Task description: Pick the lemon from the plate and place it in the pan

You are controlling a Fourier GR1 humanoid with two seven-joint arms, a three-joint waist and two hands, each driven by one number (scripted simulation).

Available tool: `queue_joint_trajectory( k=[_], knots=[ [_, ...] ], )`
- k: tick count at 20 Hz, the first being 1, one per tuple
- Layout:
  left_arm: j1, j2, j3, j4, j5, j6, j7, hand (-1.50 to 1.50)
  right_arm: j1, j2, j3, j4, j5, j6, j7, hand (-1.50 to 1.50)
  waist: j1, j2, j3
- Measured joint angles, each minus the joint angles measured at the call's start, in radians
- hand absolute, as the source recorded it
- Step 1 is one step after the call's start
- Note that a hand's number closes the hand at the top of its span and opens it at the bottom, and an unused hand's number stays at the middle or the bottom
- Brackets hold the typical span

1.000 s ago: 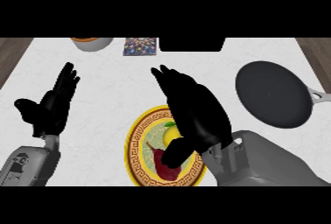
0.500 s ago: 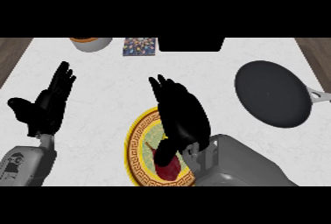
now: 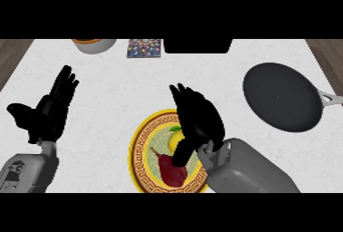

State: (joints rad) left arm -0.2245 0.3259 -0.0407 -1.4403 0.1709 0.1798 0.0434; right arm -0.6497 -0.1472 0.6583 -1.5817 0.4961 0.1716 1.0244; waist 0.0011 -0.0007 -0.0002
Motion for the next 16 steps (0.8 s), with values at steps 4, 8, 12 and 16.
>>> queue_joint_trajectory(
  k=[4, 8, 12, 16],
  knots=[
    [-0.002, -0.015, 0.001, -0.011, -0.019, 0.001, 0.009, 0.00, 0.023, 0.032, -0.014, 0.031, 0.003, 0.035, -0.021, -1.50, 0.001, 0.000, 0.000],
    [-0.017, -0.027, 0.014, 0.019, -0.030, -0.010, -0.004, 0.00, 0.036, 0.072, -0.011, 0.105, 0.037, 0.056, -0.056, -1.50, 0.001, 0.001, 0.000],
    [-0.009, -0.031, 0.028, 0.001, -0.034, -0.025, 0.011, 0.00, 0.036, 0.104, -0.018, 0.151, 0.070, 0.076, -0.070, -1.50, 0.003, 0.001, 0.000],
    [0.003, -0.031, 0.038, -0.028, -0.036, -0.035, 0.023, 0.00, 0.028, 0.122, -0.017, 0.208, 0.101, 0.114, -0.074, -1.50, 0.004, 0.000, 0.000]
  ],
)
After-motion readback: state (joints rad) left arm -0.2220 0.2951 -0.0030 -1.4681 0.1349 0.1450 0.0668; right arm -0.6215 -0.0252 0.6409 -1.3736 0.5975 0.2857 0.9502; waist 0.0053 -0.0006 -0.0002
